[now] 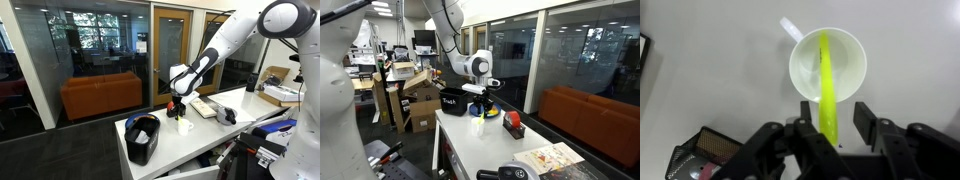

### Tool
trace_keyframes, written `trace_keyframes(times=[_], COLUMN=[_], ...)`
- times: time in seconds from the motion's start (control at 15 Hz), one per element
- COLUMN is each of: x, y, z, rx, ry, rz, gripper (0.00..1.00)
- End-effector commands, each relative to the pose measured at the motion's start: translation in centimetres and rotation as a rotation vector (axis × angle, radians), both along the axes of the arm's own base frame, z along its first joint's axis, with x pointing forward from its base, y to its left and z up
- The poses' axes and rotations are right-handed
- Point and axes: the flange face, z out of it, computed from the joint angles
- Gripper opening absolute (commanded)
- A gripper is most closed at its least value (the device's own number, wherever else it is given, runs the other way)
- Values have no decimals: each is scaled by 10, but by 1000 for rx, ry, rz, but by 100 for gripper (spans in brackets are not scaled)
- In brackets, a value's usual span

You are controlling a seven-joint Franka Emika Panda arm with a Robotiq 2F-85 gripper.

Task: Take the yellow pen out of the white mug

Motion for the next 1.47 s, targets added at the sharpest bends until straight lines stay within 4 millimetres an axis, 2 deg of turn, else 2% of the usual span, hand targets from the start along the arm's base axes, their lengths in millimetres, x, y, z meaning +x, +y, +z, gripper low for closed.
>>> trace_keyframes(times=[0.0, 0.2, 0.53, 0.67, 1.13, 1.4], x=[4, 3, 3, 1, 0, -5], y=[-3, -4, -6, -6, -9, -17], z=[1, 4, 11, 21, 98, 122], rx=[7, 9, 10, 12, 20, 14], ry=[-25, -32, -50, -64, -186, -222], rz=[-14, -15, -17, -20, -41, -61], gripper=[19, 1, 4, 4, 4, 4])
